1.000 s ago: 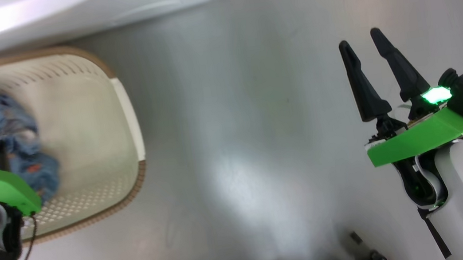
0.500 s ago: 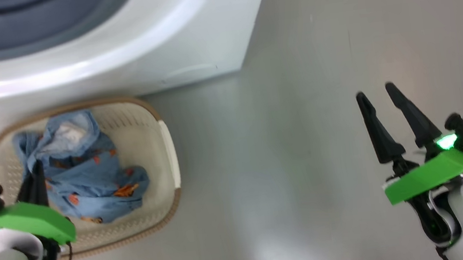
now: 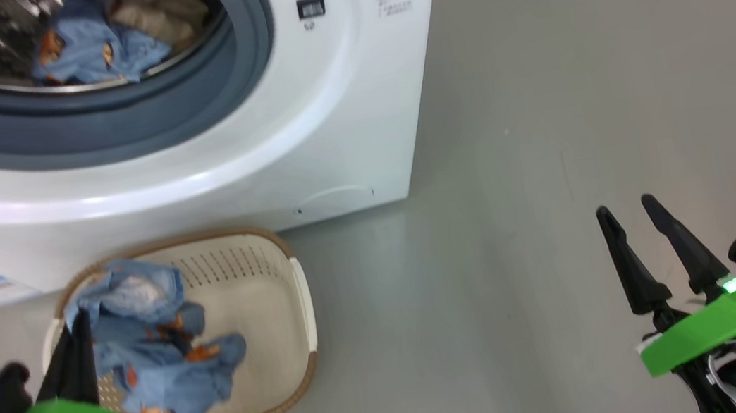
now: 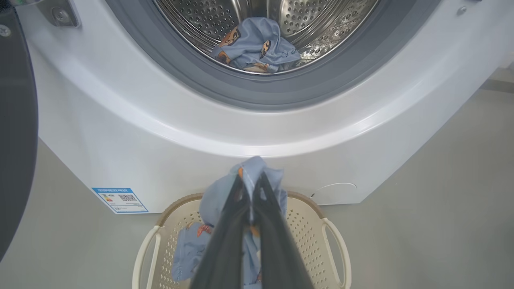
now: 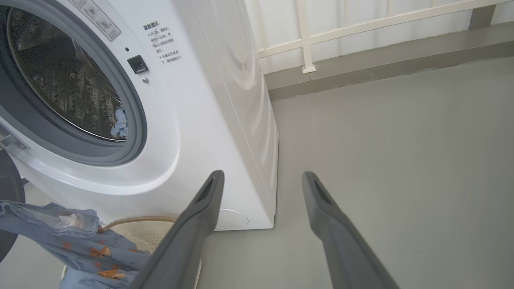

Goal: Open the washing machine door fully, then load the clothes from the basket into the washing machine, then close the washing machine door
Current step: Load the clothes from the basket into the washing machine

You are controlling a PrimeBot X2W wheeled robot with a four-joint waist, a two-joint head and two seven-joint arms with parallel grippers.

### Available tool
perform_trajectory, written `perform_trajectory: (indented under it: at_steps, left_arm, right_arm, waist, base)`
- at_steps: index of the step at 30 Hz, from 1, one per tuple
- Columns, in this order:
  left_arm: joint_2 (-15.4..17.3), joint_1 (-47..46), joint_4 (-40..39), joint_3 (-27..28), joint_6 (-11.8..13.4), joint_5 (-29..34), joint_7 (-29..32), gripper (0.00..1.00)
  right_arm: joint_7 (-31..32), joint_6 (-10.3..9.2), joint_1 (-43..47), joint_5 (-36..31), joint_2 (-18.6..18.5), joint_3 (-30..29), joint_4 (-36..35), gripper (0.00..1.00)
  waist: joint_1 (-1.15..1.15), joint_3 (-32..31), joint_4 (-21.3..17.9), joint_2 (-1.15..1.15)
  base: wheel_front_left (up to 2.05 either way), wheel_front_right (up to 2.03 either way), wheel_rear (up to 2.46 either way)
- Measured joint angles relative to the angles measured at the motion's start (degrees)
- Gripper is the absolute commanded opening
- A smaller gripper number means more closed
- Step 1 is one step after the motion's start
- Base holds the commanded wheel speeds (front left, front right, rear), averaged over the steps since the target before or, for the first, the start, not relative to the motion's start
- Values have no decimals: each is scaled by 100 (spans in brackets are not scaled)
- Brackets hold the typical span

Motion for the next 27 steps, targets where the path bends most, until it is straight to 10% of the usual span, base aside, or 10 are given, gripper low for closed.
perform_trajectory:
  at_steps: [27]
  left_arm:
    - [-715, 1962, -2213, 985, 0, 633, -1, 0]
  right_arm:
    - [0, 0, 667, 19, -78, -214, -63, 100]
  waist:
    - [0, -800, -57, 0]
  base:
    - [0, 0, 0]
